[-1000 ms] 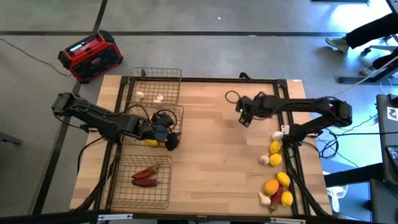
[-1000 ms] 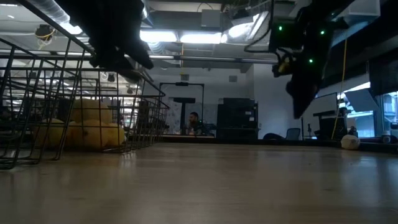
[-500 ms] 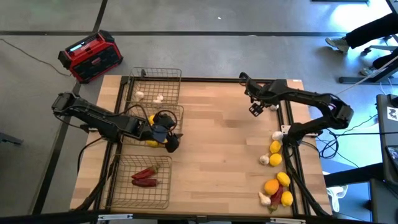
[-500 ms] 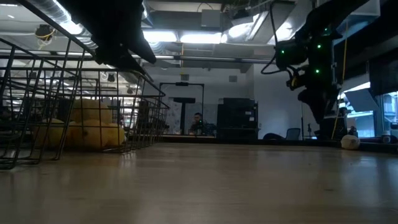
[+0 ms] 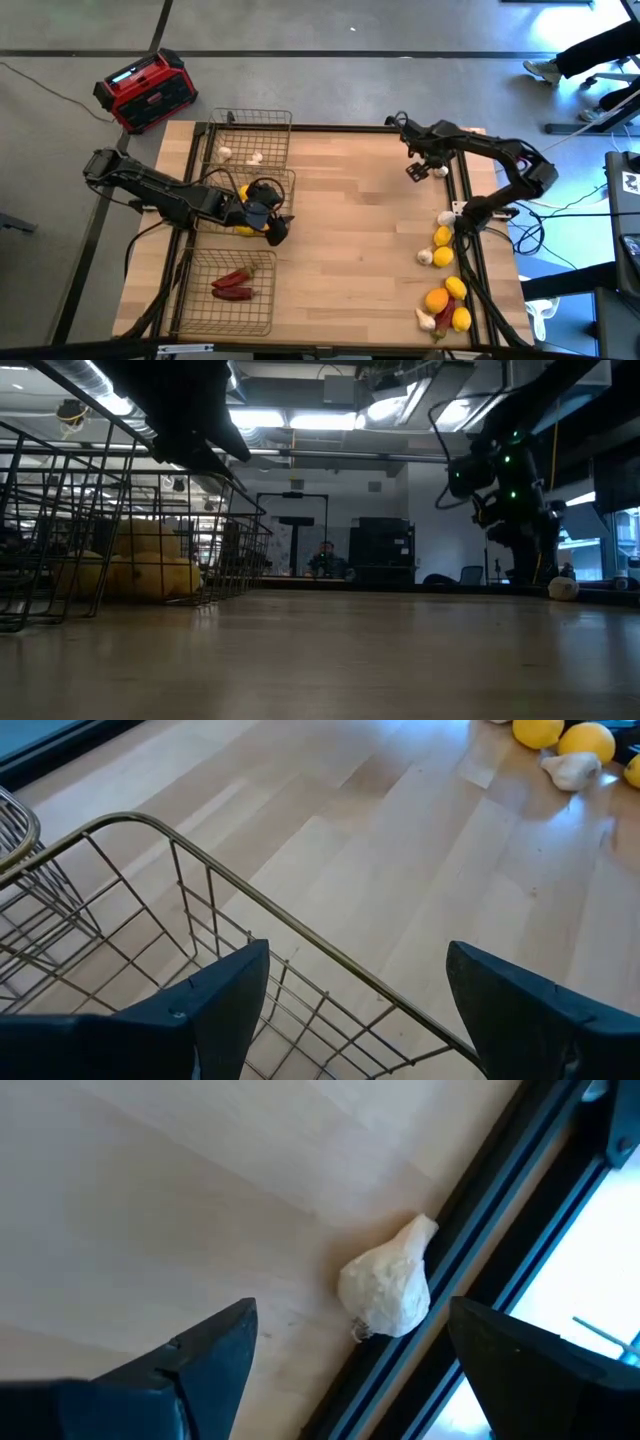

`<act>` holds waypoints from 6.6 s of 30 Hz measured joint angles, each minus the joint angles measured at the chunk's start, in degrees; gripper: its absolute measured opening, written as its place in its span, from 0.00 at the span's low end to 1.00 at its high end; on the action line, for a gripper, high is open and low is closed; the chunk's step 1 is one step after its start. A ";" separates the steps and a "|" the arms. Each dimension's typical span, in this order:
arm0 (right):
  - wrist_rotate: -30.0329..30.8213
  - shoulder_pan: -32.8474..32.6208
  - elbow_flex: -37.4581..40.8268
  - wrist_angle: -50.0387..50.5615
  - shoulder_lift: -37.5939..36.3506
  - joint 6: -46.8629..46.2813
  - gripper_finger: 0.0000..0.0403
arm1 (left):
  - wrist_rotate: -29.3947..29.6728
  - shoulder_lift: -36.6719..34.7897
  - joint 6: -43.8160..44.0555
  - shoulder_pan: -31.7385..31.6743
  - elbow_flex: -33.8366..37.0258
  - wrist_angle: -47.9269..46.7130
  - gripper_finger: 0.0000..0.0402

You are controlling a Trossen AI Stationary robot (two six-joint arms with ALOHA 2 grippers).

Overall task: Sort produce into baskets
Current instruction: Put the garlic in the top wire basket

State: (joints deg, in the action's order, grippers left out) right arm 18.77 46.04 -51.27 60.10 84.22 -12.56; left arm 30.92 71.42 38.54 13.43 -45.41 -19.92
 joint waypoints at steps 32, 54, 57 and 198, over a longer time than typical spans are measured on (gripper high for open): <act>0.90 3.50 -0.59 0.08 13.10 2.07 0.80 | -0.02 0.00 -0.04 1.22 0.00 -0.22 0.75; -0.19 3.43 -0.59 -5.20 12.99 5.71 0.80 | -0.02 0.00 0.02 1.16 0.00 -0.24 0.75; 0.19 3.43 -0.59 -6.06 12.95 6.30 0.80 | -0.02 0.00 0.02 1.16 0.00 -0.24 0.75; -34.59 -48.48 -1.31 -49.51 -16.14 5.51 0.72 | 2.96 20.79 -52.92 6.08 -12.59 39.20 0.05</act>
State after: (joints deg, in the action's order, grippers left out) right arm -15.82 -2.44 -52.58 10.59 68.08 -7.05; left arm 33.87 92.21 -14.37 19.51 -58.00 19.27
